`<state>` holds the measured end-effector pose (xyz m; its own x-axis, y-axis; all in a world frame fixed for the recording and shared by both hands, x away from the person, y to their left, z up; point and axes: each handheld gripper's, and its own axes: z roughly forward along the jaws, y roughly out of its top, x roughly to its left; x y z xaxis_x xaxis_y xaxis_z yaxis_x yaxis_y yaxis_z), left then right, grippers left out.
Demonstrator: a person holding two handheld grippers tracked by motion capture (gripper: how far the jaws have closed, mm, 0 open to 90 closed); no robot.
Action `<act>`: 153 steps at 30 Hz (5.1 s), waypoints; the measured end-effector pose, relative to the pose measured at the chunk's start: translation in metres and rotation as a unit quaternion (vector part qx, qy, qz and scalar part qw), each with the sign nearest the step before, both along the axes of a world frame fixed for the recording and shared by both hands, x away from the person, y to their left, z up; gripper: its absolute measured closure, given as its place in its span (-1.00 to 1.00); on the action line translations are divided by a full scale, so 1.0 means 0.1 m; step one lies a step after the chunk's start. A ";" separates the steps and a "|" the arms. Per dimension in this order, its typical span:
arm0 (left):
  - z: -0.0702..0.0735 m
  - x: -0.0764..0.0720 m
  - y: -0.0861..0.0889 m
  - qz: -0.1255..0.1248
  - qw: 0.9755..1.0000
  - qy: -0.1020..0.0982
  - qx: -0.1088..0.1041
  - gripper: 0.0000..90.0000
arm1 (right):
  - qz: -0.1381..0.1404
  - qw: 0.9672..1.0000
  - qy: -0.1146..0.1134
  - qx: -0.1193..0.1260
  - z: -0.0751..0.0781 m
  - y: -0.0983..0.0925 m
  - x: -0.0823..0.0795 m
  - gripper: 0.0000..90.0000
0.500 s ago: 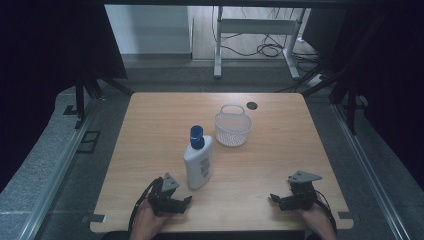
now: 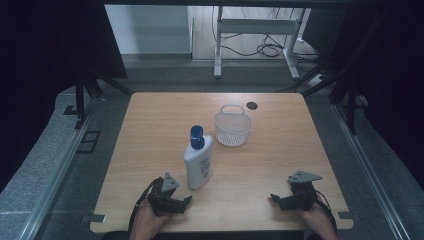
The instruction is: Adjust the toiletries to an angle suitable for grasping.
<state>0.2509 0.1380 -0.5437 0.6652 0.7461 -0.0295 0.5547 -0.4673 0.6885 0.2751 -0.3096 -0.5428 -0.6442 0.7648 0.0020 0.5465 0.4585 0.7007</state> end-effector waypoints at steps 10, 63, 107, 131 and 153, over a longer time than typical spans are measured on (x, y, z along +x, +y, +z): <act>0.00 0.00 0.00 0.000 1.000 0.000 0.000 -0.73 | 0.000 1.000 0.000 0.000 0.00 0.00 0.00 -1.00; 0.30 0.30 0.26 0.027 0.999 -0.011 -0.020 0.13 | 0.003 1.000 0.000 0.000 0.00 0.00 -0.01 -1.00; 0.24 0.43 -0.05 -0.008 0.998 0.024 -0.055 0.98 | 0.003 1.000 -0.001 -0.001 0.00 0.00 0.00 -1.00; 0.26 0.17 -0.25 -0.050 0.998 0.031 -0.037 0.98 | 0.002 1.000 0.000 0.000 0.00 0.00 0.00 -1.00; 0.24 0.14 -0.56 -0.089 0.995 0.017 -0.039 0.98 | 0.002 1.000 0.000 0.000 0.00 0.00 0.00 -1.00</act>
